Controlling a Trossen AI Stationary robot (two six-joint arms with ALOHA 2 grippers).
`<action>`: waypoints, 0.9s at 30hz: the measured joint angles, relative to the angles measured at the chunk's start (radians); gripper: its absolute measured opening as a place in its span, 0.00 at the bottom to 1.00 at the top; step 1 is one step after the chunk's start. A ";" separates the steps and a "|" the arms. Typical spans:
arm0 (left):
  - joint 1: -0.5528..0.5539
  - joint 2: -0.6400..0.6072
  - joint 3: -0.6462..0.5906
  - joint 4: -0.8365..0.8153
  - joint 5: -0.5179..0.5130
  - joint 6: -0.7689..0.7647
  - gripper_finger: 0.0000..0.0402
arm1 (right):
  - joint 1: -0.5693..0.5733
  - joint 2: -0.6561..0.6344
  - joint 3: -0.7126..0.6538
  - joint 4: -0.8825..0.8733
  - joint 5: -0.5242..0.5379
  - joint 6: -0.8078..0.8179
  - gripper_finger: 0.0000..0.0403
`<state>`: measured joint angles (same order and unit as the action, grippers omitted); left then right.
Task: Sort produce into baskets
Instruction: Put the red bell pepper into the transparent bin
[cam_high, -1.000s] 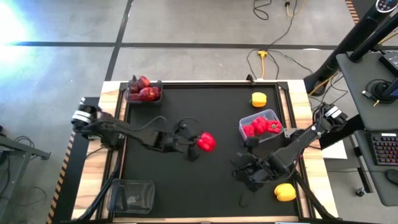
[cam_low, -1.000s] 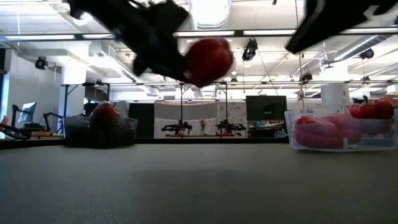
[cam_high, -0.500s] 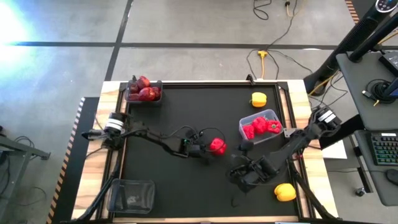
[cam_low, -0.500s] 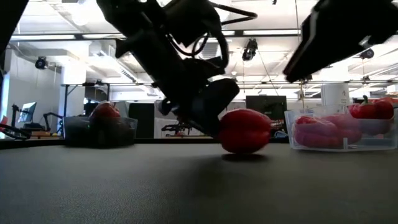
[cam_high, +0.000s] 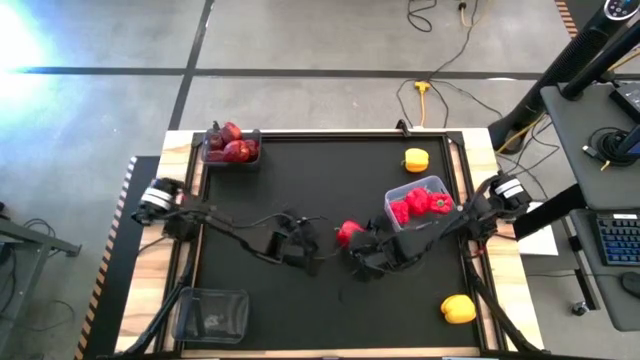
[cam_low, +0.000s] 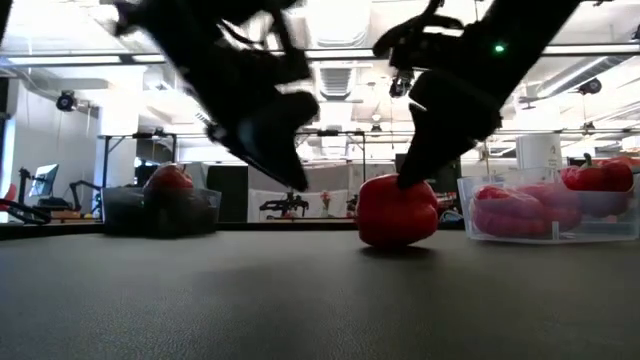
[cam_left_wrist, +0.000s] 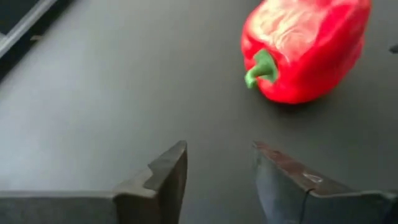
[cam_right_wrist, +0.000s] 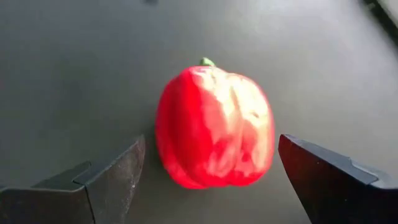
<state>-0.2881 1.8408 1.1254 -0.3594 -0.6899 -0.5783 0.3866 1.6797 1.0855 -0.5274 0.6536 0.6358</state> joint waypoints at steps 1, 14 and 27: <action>-0.015 -0.028 -0.025 -0.004 -0.024 -0.026 0.41 | -0.015 -0.004 0.000 0.010 -0.031 -0.004 0.90; -0.045 -0.304 -0.232 -0.004 -0.082 -0.104 0.58 | -0.207 0.049 0.006 0.058 -0.317 -0.017 0.90; -0.045 -0.333 -0.271 -0.002 -0.081 -0.082 0.57 | -0.217 0.044 0.003 0.066 -0.338 -0.008 0.76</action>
<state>-0.3332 1.5078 0.8539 -0.3617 -0.7712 -0.6601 0.1692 1.7234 1.0885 -0.4619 0.3156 0.6273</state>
